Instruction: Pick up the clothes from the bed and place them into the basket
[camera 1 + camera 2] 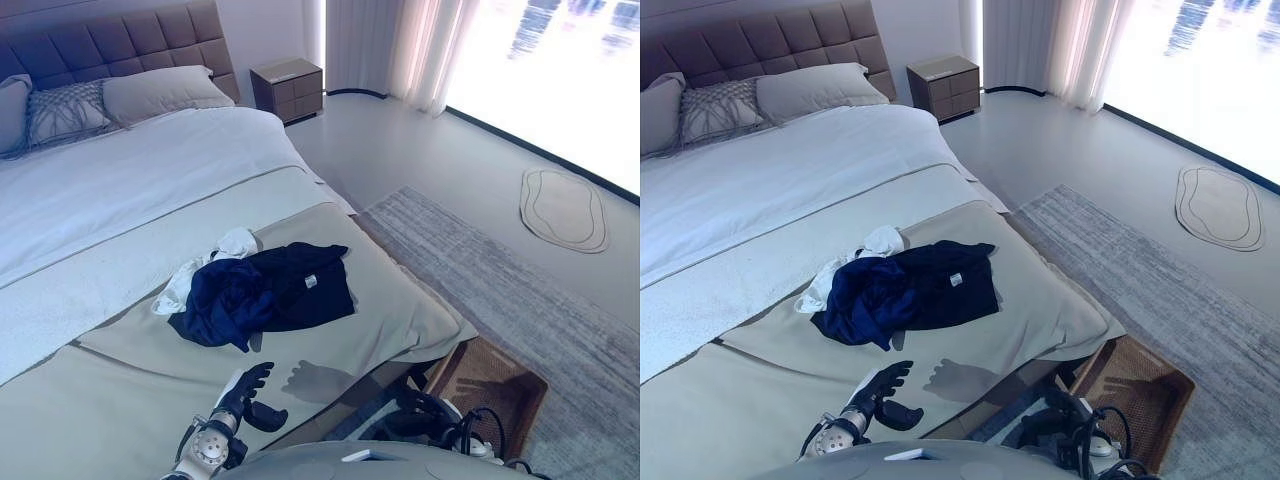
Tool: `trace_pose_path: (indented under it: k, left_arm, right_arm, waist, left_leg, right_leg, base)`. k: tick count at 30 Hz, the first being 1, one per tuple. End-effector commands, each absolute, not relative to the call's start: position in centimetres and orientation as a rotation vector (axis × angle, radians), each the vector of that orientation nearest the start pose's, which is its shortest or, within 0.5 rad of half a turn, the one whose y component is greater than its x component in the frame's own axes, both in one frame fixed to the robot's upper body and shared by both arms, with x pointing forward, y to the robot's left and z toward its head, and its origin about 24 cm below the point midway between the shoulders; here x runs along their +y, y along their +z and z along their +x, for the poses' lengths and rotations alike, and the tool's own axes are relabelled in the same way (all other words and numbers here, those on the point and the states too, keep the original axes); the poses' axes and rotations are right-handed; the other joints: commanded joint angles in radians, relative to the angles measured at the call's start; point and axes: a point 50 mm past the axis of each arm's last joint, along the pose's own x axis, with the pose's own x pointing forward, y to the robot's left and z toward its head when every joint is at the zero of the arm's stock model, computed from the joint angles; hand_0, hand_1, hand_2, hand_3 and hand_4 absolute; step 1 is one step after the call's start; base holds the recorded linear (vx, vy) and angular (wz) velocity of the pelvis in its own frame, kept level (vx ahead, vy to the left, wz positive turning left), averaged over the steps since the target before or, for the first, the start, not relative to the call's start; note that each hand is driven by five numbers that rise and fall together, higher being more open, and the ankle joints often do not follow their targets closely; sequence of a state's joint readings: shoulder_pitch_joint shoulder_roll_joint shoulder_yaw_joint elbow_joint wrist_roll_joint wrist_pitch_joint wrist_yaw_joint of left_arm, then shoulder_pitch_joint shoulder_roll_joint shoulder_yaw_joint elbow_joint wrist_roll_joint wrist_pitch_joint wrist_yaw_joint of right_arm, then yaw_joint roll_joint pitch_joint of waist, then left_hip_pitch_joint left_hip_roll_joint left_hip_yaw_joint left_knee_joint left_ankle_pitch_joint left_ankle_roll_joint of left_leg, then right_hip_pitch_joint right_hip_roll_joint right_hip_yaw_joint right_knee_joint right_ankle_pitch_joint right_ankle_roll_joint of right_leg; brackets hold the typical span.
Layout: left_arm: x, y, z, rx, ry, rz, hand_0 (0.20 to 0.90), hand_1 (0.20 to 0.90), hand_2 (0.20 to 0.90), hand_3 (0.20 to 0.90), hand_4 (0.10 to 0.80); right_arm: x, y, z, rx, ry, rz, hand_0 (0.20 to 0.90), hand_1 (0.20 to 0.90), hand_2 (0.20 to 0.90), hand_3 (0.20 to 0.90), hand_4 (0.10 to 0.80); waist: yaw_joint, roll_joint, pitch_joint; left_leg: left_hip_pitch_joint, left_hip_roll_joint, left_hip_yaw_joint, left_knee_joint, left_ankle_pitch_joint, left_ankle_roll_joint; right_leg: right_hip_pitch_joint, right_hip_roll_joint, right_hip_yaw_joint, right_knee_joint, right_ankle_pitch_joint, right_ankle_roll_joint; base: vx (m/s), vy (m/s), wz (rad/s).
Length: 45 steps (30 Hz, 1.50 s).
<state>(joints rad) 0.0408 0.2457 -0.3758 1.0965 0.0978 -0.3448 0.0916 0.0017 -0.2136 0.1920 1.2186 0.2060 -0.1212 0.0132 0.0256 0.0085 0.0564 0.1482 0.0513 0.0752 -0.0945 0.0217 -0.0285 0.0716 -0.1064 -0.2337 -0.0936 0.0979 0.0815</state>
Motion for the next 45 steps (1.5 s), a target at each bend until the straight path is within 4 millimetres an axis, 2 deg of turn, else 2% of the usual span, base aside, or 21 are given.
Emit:
trace_pose_path:
  k: [1,11,22,27,29,30,31,32,36,39,40,41,43,44,45]
  left_arm:
    - [18.5,-13.2,15.5,0.669,-0.235,0.452,0.900,0.900,0.900,0.900,0.800]
    - [18.5,-13.1,15.8,0.683,-0.248,0.430,0.900,0.900,0.900,0.900,0.800]
    - [18.5,-13.4,15.3,0.693,-0.205,0.422,0.900,0.900,0.900,0.900,0.800]
    - [18.4,-13.3,15.4,0.685,-0.183,0.415,0.900,0.900,0.900,0.900,0.800]
    - [18.6,-13.2,15.7,0.688,-0.139,0.391,0.900,0.900,0.900,0.900,0.800]
    - [18.8,-13.1,15.9,0.691,-0.121,0.382,0.900,0.900,0.900,0.900,0.800]
    - [19.0,-13.1,16.2,0.691,-0.101,0.368,0.900,0.900,0.900,0.900,0.800]
    - [19.1,-13.0,16.3,0.689,-0.093,0.363,0.900,0.900,0.900,0.900,0.800]
    - [19.9,-12.5,16.8,0.662,-0.023,0.343,0.900,0.900,0.900,0.900,0.800]
    - [20.3,-11.7,17.6,0.617,-0.024,0.348,0.900,0.900,0.900,0.900,0.800]
    - [20.4,-11.7,17.7,0.613,-0.025,0.349,0.900,0.900,0.900,0.900,0.800]
    - [20.9,-11.2,18.0,0.589,-0.032,0.362,0.900,0.900,0.900,0.900,0.800]
    - [21.8,-10.3,18.6,0.550,-0.031,0.379,0.900,0.900,0.900,0.900,0.800]
    - [22.1,-9.1,20.1,0.501,-0.026,0.379,0.900,0.900,0.900,0.900,0.800]
    - [22.3,-8.5,20.9,0.477,-0.016,0.372,0.900,0.900,0.900,0.900,0.800]
  right_arm:
    - [-21.3,-15.3,13.1,1.024,-0.045,-0.129,0.900,0.900,0.900,0.900,0.800]
    - [-21.9,-15.1,13.3,1.021,-0.069,-0.200,0.900,0.900,0.900,0.900,0.800]
    - [-21.6,-15.2,13.2,1.026,-0.078,-0.230,0.900,0.900,0.900,0.900,0.800]
    - [-21.6,-14.8,14.0,0.964,-0.080,-0.288,0.900,0.900,0.900,0.900,0.800]
    - [-21.4,-14.6,14.3,0.945,-0.058,-0.307,0.900,0.900,0.900,0.900,0.800]
    - [-21.5,-14.4,14.6,0.914,-0.079,-0.323,0.900,0.900,0.900,0.900,0.800]
    - [-21.5,-14.1,15.1,0.879,-0.094,-0.324,0.900,0.900,0.900,0.900,0.800]
    - [-21.6,-13.9,15.5,0.856,-0.104,-0.318,0.900,0.900,0.900,0.900,0.800]
    - [-21.1,-11.1,20.1,0.677,-0.121,-0.307,0.900,0.900,0.900,0.900,0.800]
    - [-21.2,-8.7,22.9,0.543,-0.119,-0.325,0.900,0.900,0.900,0.900,0.800]
    - [-21.2,-8.5,23.1,0.526,-0.116,-0.326,0.900,0.900,0.900,0.900,0.800]
    - [-21.2,-7.3,24.1,0.478,-0.124,-0.316,0.900,0.900,0.900,0.900,0.800]
    - [-21.3,-5.5,25.3,0.385,-0.136,-0.310,0.900,0.900,0.900,0.900,0.800]
    - [-21.5,-4.0,26.5,0.306,-0.150,-0.307,0.900,0.900,0.900,0.900,0.800]
    - [-21.6,-2.9,27.4,0.257,-0.152,-0.317,0.900,0.900,0.900,0.900,0.800]
  waist:
    - [0.009,-0.004,0.057]
    - [0.013,0.005,0.063]
    - [0.016,0.002,0.057]
    - [0.020,0.002,0.062]
    - [0.017,0.001,0.062]
    - [0.011,0.001,0.061]
    - [0.008,0.000,0.060]
    - [0.008,-0.002,0.062]
    - [0.031,-0.015,0.068]
    - [0.046,-0.019,0.077]
    - [0.047,-0.019,0.078]
    - [0.046,-0.020,0.090]
    - [0.047,-0.028,0.113]
    - [0.047,-0.031,0.130]
    - [0.047,-0.027,0.135]
  left_leg:
    - [0.001,-0.017,-0.011,0.023,-0.070,0.004]
    - [-0.006,-0.018,-0.012,0.026,-0.069,0.005]
    - [-0.003,-0.020,-0.019,0.024,-0.070,0.006]
    - [-0.007,-0.022,-0.025,0.030,-0.072,0.007]
    - [-0.007,-0.019,0.001,0.027,-0.069,0.005]
    - [-0.006,-0.010,0.059,0.025,-0.062,0.000]
    - [-0.006,-0.005,0.092,0.024,-0.057,-0.002]
    - [-0.007,-0.004,0.099,0.025,-0.056,-0.002]
    - [-0.016,-0.014,0.081,0.037,-0.064,0.012]
    - [-0.024,-0.019,0.069,0.047,-0.073,0.034]
    - [-0.025,-0.021,0.070,0.048,-0.074,0.036]
    - [-0.034,-0.027,0.054,0.061,-0.078,0.047]
    - [-0.041,-0.032,0.017,0.075,-0.082,0.049]
    - [-0.059,-0.021,-0.024,0.089,-0.083,0.034]
    - [-0.068,-0.015,-0.043,0.089,-0.080,0.030]
  right_leg:
    - [0.078,-0.003,0.024,0.082,-0.153,0.007]
    - [0.070,-0.008,0.017,0.089,-0.154,0.007]
    - [0.075,-0.006,0.018,0.087,-0.157,0.004]
    - [0.071,-0.007,0.020,0.091,-0.158,0.002]
    - [0.073,-0.012,0.008,0.090,-0.155,0.005]
    - [0.077,-0.020,-0.021,0.089,-0.153,0.010]
    - [0.081,-0.026,-0.043,0.088,-0.151,0.013]
    - [0.083,-0.029,-0.052,0.089,-0.150,0.014]
    - [0.069,-0.032,-0.058,0.125,-0.160,0.009]
    - [0.028,-0.027,-0.053,0.260,-0.192,0.009]
    - [0.020,-0.029,-0.051,0.279,-0.195,0.010]
    - [-0.041,-0.027,-0.030,0.396,-0.172,0.028]
    - [-0.113,-0.040,0.017,0.442,-0.111,0.051]
    - [-0.123,-0.054,0.062,0.323,-0.105,0.045]
    - [-0.120,-0.041,0.085,0.292,-0.123,0.034]
  base:
    - [0.000,0.000,0.00]
    - [0.000,0.000,0.00]
    - [0.000,0.000,0.00]
    - [0.000,0.000,0.00]
    - [0.005,0.020,0.00]
    - [0.009,0.052,0.02]
    - [0.008,0.046,0.16]
    - [0.006,0.037,0.35]
    - [0.011,0.071,0.32]
    - [0.022,0.074,0.10]
    - [0.010,0.017,0.05]
    - [0.003,-0.031,0.09]
    - [-0.022,-0.185,0.22]
    - [-0.043,-0.317,0.52]
    - [-0.026,-0.323,0.73]
